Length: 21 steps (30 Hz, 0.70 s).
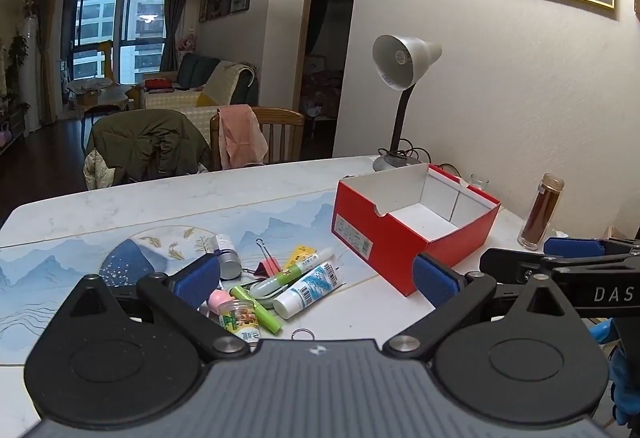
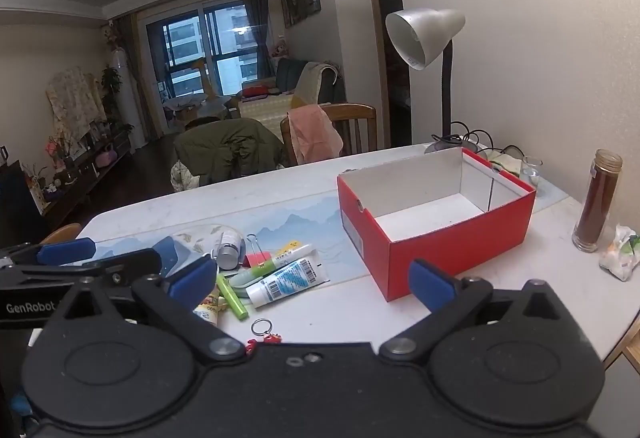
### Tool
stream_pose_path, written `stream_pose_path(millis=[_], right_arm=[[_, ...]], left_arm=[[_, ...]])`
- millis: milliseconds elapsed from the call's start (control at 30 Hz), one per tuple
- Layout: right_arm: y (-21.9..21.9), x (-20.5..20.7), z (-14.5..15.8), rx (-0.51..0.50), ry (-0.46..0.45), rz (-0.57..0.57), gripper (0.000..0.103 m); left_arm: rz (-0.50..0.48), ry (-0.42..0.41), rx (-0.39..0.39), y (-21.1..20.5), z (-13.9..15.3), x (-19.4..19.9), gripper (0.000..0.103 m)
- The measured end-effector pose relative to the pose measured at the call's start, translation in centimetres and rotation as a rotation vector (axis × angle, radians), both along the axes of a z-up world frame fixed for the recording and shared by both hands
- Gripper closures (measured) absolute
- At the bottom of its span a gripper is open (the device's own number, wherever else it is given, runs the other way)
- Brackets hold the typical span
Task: Organize rigid objects
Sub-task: 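Move both tools toward the cluttered items on the mat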
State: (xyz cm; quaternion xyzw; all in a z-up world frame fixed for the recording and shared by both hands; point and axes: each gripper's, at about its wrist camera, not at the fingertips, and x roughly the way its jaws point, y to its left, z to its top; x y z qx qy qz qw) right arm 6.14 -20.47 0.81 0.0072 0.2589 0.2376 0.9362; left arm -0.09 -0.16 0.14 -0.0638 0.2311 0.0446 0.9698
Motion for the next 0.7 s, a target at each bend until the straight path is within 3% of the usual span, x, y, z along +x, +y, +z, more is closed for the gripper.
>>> stream_pose_path(millis=[700], right_arm=[[1.5, 0.5, 0.2, -0.017, 0.004, 0.032, 0.000]], left_arm=[[0.020, 0.029, -0.006, 1.2, -0.3, 0.4, 0.000]])
